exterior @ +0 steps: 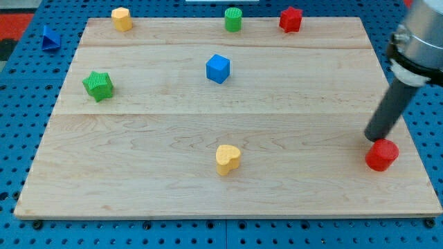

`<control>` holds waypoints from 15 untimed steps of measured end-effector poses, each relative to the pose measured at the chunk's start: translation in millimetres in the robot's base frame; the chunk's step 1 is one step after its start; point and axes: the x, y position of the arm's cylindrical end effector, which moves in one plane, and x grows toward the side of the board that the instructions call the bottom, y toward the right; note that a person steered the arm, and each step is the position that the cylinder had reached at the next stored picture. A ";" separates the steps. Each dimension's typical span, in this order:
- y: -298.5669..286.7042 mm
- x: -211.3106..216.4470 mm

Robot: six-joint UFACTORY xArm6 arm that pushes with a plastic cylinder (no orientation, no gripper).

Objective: Move the blue cube to the right center

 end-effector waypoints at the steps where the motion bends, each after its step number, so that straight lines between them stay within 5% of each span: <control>1: -27.0 41.3; 2: -43.3 22.0; 4: -181.8 21.1; 6: -230.5 10.7; 7: -233.0 -44.9; 9: -344.5 -145.5; 11: -155.0 -156.5; 13: -178.7 -206.4; 14: -87.6 -199.9; 15: -67.0 -130.7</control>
